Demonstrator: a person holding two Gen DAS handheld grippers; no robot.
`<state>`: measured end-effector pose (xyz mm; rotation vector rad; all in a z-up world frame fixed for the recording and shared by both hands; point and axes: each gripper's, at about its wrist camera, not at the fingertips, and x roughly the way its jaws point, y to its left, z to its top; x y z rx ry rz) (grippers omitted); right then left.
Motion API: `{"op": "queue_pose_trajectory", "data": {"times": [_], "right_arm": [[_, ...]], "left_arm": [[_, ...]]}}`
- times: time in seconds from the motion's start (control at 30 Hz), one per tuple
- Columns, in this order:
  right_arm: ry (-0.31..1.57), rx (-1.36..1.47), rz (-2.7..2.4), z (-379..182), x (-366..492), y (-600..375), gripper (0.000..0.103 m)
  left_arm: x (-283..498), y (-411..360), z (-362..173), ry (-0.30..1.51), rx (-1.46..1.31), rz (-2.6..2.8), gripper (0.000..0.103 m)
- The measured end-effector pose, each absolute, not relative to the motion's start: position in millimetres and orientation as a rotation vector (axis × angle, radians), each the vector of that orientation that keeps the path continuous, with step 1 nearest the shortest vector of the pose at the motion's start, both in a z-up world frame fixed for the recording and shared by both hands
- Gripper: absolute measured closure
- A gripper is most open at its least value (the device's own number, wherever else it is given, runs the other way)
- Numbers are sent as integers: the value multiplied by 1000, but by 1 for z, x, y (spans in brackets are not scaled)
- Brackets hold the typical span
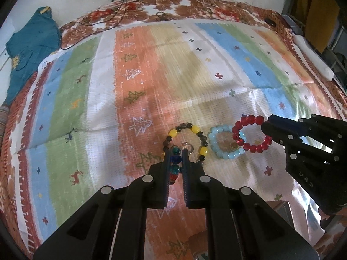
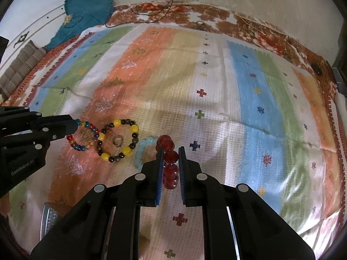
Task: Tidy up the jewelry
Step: 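Lift and carry both bead bracelets back over the silver tin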
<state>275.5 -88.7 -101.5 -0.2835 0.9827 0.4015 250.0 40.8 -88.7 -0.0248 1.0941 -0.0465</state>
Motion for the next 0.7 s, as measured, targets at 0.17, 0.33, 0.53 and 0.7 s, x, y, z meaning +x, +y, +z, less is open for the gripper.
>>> {"op": "queue_pose_trajectory", "data": {"times": [0.17, 0.33, 0.53, 0.7], "right_arm": [[967, -280, 404, -94, 266, -92, 89], [954, -272, 407, -86, 258, -95, 89], [925, -253, 415, -73, 246, -99, 89], [912, -250, 430, -67, 235, -99, 89]], "left_arm": [[242, 39, -81, 1091, -38, -58, 94], [233, 32, -74, 1076, -27, -58, 94], [220, 27, -59, 1041, -33, -62, 94], [210, 25, -49, 1026, -51, -74, 94]]}}
